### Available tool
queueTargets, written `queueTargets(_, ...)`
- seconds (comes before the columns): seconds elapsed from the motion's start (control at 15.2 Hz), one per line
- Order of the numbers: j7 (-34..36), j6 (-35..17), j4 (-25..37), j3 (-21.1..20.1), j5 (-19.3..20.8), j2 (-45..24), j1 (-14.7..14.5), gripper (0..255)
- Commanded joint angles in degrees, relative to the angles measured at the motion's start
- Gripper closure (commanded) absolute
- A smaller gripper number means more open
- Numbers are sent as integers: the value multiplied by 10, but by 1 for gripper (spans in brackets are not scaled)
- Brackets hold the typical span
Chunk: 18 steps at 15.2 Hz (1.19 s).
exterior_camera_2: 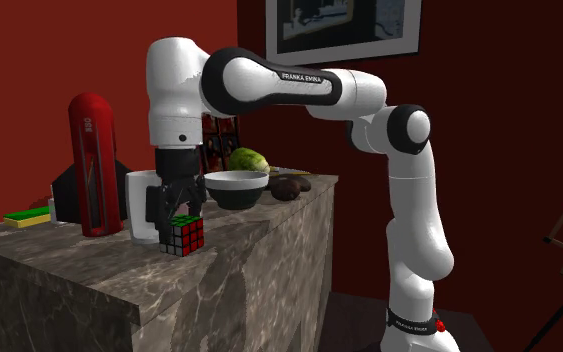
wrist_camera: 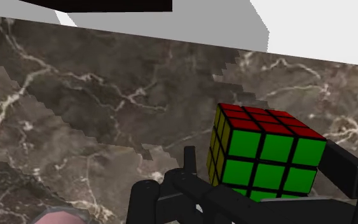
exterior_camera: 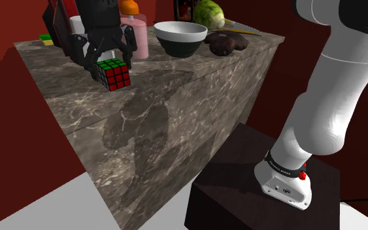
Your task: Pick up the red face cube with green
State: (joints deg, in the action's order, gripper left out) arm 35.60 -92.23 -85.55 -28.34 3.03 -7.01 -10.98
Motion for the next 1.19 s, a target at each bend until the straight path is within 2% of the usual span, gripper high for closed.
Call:
queueTargets(0.0, 0, -3, -4, 0, 0, 1, 0, 255)
queueTargets(0.59, 0, -4, -5, 0, -1, 1, 0, 255)
queueTargets(1.12, 6, 66, 86, -3, 11, -22, -9, 255)
